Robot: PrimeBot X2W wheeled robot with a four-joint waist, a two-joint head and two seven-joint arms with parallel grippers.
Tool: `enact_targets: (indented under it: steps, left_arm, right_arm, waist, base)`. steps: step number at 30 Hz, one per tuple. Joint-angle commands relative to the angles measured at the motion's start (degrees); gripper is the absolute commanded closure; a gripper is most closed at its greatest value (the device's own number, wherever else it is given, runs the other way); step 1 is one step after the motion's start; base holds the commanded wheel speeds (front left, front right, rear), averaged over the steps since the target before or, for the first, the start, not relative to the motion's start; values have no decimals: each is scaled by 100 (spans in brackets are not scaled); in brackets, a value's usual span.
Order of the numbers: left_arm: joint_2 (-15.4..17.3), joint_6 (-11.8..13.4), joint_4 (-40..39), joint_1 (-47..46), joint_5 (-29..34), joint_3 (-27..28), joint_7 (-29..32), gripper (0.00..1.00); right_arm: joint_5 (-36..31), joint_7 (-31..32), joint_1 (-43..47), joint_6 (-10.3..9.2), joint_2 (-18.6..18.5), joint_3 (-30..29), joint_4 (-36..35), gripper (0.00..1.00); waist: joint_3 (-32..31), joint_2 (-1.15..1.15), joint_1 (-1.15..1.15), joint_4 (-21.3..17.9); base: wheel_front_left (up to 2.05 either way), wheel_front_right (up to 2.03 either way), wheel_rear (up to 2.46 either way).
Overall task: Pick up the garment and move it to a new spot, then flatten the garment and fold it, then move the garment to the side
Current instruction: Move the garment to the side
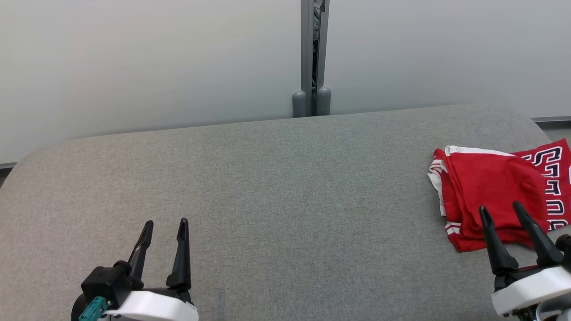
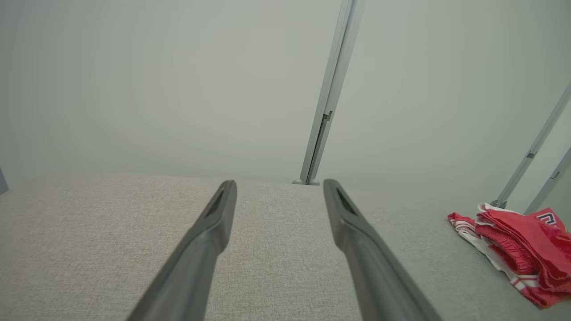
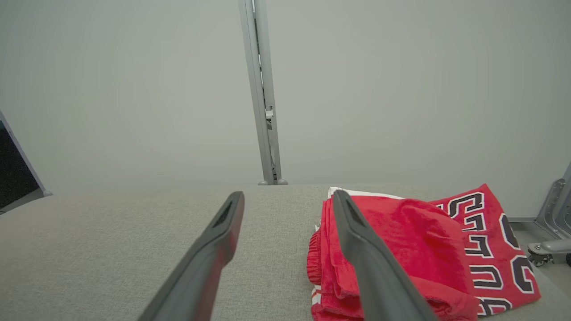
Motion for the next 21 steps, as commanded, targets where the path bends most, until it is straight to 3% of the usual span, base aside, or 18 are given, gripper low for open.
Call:
enact_targets:
  steps: [1,6,21]
  left_arm:
    - [0,-4,62,58,-17,66,-51,0]
    - [-61,158,303,203,122,247,-83,0]
    - [-257,-103,313,348,412,597,-93,0]
  right_arm:
    - [-152,41,136,-1,53,-131,-168,0]
    - [-491,137,519,-1,383,-343,-647,0]
    - [-701,334,699,-1,626,-554,-1069,0]
  waist:
    - [-13,0,0,20]
    - [-49,0,0,48]
    - [-89,0,0,159]
  base:
    - [0,0,0]
    - [0,0,0]
    - [0,0,0]
